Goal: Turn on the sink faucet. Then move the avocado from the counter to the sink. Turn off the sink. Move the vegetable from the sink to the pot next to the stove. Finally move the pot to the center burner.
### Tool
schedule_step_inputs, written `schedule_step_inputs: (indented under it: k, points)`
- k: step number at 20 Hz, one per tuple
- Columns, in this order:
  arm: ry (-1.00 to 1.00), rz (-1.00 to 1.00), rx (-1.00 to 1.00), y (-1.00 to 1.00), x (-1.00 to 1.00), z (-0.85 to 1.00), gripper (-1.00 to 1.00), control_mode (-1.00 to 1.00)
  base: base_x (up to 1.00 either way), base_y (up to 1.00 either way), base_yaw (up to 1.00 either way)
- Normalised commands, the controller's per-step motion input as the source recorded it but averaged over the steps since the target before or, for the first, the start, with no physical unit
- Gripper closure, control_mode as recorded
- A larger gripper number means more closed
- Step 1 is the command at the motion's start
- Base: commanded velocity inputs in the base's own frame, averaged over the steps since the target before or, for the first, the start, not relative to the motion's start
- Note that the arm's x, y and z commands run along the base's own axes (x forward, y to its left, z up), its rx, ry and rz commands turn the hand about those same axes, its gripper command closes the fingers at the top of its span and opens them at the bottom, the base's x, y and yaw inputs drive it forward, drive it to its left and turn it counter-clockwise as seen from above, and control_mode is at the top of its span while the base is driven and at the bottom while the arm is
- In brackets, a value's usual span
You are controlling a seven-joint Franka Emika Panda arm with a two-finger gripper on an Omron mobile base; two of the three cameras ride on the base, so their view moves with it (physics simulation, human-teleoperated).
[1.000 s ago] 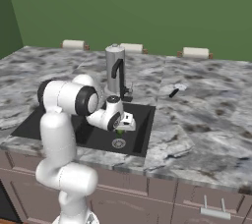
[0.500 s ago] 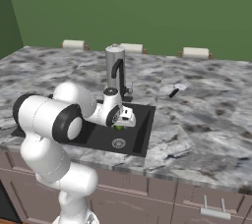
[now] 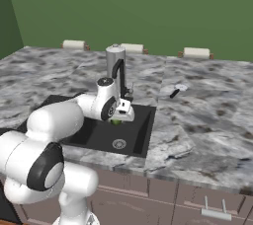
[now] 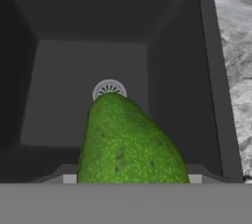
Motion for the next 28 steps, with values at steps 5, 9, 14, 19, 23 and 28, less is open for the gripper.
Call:
schedule_step_inputs:
  k: [5,9,14,19,23,28]
  points:
    - [0.0,0.0,0.0,-0.09,-0.53,0.65,1.0,-1.0,0.0,0.0,0.0]
    - [0.0,0.0,0.0,-0.17,-0.61,0.61,1.0,-1.0,0.0,0.0,0.0]
    - [-0.03,-0.01,-0.04,-0.01,-0.32,0.37,1.0,-1.0,0.0,0.0,0.0]
    - [0.0,0.0,0.0,0.0,0.0,0.0,1.0,-1.0,0.0,0.0,0.0]
    - [-0.02,0.0,0.0,0.01,-0.02,0.0,1.0,1.0,0.0,0.06,-0.11]
    - [0.0,0.0,0.0,0.0,0.0,0.0,1.0,1.0,-0.06,0.01,-0.47]
